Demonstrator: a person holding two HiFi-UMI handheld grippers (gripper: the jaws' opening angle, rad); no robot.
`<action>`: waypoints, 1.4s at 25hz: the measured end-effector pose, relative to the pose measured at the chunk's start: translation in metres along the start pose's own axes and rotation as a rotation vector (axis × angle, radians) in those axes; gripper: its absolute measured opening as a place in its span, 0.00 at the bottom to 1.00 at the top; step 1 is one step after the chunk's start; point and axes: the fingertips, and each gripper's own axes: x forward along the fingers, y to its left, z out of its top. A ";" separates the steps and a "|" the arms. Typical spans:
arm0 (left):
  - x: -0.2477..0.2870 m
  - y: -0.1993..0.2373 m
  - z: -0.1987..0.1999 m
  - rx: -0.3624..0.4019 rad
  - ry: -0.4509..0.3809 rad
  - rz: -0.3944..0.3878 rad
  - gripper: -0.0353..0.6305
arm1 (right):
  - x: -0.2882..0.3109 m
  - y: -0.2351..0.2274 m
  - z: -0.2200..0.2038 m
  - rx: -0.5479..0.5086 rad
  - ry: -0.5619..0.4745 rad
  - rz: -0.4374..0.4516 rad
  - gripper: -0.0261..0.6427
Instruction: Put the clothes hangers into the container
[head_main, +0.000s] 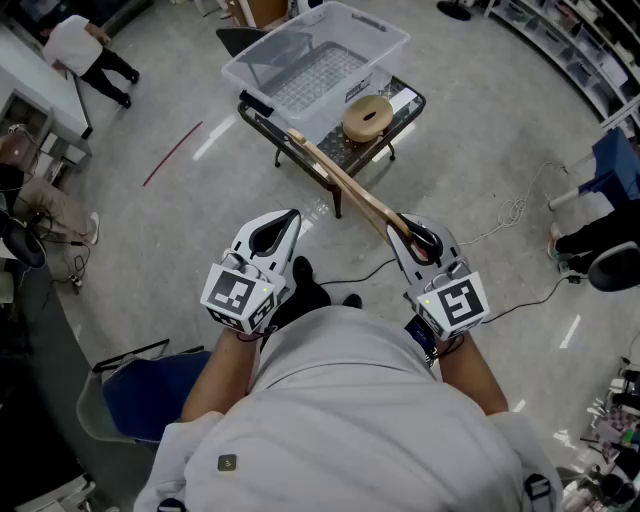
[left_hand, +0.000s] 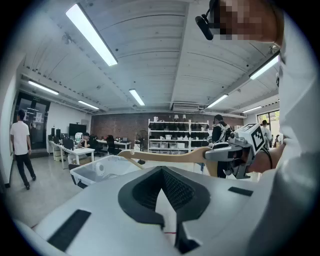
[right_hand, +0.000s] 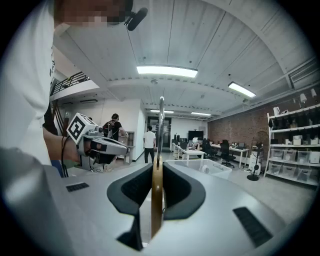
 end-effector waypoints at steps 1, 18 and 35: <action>0.002 0.001 -0.002 0.004 0.000 -0.003 0.08 | 0.001 -0.001 0.000 0.001 -0.002 0.000 0.14; 0.023 0.054 -0.017 -0.040 0.004 -0.015 0.08 | 0.053 -0.012 -0.005 0.015 0.026 0.003 0.14; 0.061 0.225 -0.009 -0.057 0.000 -0.097 0.08 | 0.216 -0.026 0.020 -0.003 0.059 -0.055 0.14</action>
